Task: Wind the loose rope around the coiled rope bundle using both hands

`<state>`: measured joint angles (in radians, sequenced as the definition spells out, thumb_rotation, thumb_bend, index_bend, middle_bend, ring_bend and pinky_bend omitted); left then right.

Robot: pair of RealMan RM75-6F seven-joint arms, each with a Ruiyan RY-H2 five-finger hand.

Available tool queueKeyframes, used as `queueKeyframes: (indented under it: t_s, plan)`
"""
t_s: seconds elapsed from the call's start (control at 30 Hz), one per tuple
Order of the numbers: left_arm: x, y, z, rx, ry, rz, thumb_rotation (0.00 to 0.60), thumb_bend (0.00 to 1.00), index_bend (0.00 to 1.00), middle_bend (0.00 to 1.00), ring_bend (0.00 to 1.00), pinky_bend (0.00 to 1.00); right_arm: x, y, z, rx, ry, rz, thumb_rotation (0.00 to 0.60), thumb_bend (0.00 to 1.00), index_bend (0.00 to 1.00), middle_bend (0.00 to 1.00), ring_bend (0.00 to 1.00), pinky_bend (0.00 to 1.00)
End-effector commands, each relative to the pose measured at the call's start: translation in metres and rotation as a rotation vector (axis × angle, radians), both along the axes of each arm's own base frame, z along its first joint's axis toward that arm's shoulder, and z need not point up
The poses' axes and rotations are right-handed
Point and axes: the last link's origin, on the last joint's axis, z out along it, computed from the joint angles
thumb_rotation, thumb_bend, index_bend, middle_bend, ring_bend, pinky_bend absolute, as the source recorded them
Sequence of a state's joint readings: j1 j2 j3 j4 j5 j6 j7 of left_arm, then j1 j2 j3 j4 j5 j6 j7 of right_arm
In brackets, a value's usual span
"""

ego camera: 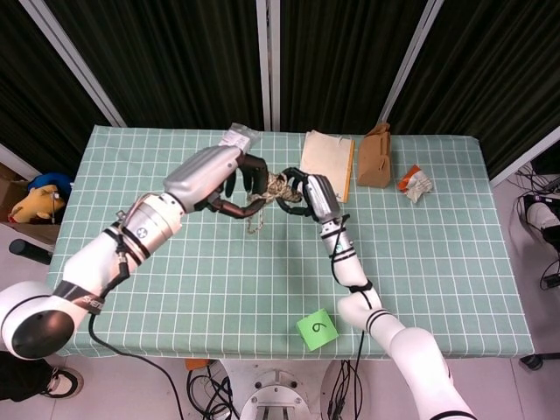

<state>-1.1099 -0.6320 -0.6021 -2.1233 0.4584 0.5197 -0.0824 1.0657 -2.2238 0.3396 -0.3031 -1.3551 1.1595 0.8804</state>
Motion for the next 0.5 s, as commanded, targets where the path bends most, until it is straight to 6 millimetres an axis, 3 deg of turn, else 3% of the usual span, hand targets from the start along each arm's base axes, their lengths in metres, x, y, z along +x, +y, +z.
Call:
queueKeyframes:
  t_s: [0.03, 0.27, 0.5]
  plan:
    - [0.030, 0.012, -0.003, 0.031, -0.014, 0.004, 0.600, 0.56, 0.79, 0.58, 0.52, 0.64, 0.005, 0.006, -0.004, 0.011, 0.002, 0.042, 0.600, 0.62, 0.93, 0.73, 0.68, 0.86]
    - [0.065, 0.042, -0.004, 0.086, -0.093, 0.099, 0.600, 0.56, 0.80, 0.58, 0.52, 0.65, 0.015, 0.014, -0.008, 0.021, 0.049, 0.127, 0.600, 0.62, 0.93, 0.73, 0.68, 0.86]
    - [0.076, 0.072, -0.009, 0.157, -0.117, 0.203, 0.600, 0.56, 0.80, 0.59, 0.52, 0.65, 0.021, 0.023, -0.013, 0.061, 0.044, 0.186, 0.600, 0.62, 0.93, 0.73, 0.68, 0.86]
